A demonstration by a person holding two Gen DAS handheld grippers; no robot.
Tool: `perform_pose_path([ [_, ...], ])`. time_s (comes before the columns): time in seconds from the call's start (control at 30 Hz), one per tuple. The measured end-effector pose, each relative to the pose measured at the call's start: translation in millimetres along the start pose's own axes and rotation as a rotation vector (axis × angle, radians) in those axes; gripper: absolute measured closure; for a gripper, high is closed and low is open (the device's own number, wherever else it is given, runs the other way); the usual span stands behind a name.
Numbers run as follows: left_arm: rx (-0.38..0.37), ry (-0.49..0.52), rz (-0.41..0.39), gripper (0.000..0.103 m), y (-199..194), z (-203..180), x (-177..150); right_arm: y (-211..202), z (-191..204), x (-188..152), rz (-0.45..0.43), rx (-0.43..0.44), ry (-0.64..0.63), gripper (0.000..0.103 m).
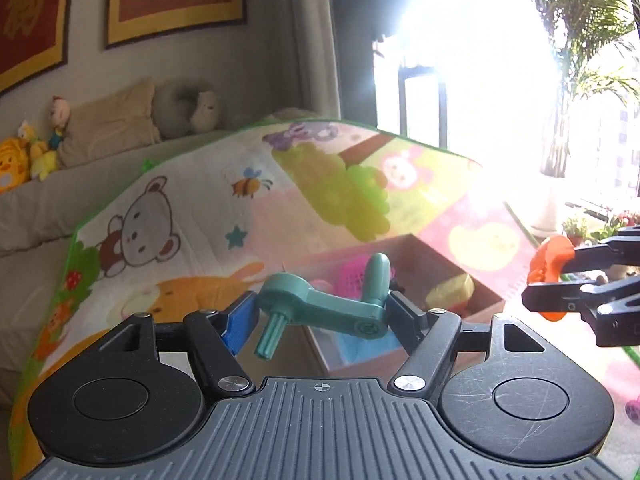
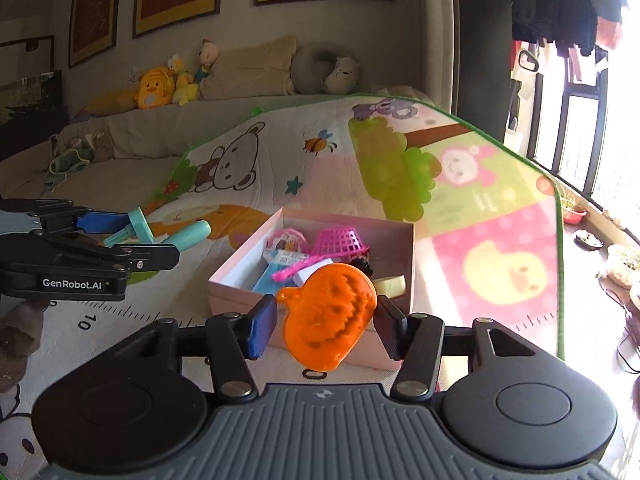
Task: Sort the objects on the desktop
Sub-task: 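Grasp the orange cup with the right tool while left tool carries the teal crank to the box, then drop the teal crank into the box with the left tool while right tool drops the orange cup in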
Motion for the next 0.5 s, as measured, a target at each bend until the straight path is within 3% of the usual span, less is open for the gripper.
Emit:
perform_pose_path([
  [0.1, -0.045, -0.049, 0.007, 0.012, 41, -9, 14, 0, -12, 12, -0.022, -0.059, -0.002, 0.05],
  [0.17, -0.025, -0.057, 0.039, 0.011, 54, -13, 4, 2, -18, 13, -0.014, -0.084, 0.0, 0.05],
  [0.23, -0.041, -0.06, 0.053, 0.006, 49, -13, -15, 6, -24, 8, 0.008, -0.096, -0.002, 0.05],
  [0.37, 0.015, -0.024, 0.091, 0.006, 31, -7, -51, 31, -29, 3, 0.069, -0.09, 0.0, 0.05],
  [0.5, 0.033, -0.016, 0.135, 0.004, 21, 1, -70, 73, -28, 20, 0.095, -0.043, 0.036, 0.05],
])
Point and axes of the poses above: each gripper's, at about its wrist camera, not at the fingertips, and y roughly the way its jaws point, z to its left, x to its top, the point moved 4 cm from there along y, roughly the way its jaws point, and after that the axes turned 1 degree about -y, right-handed, at the moved point
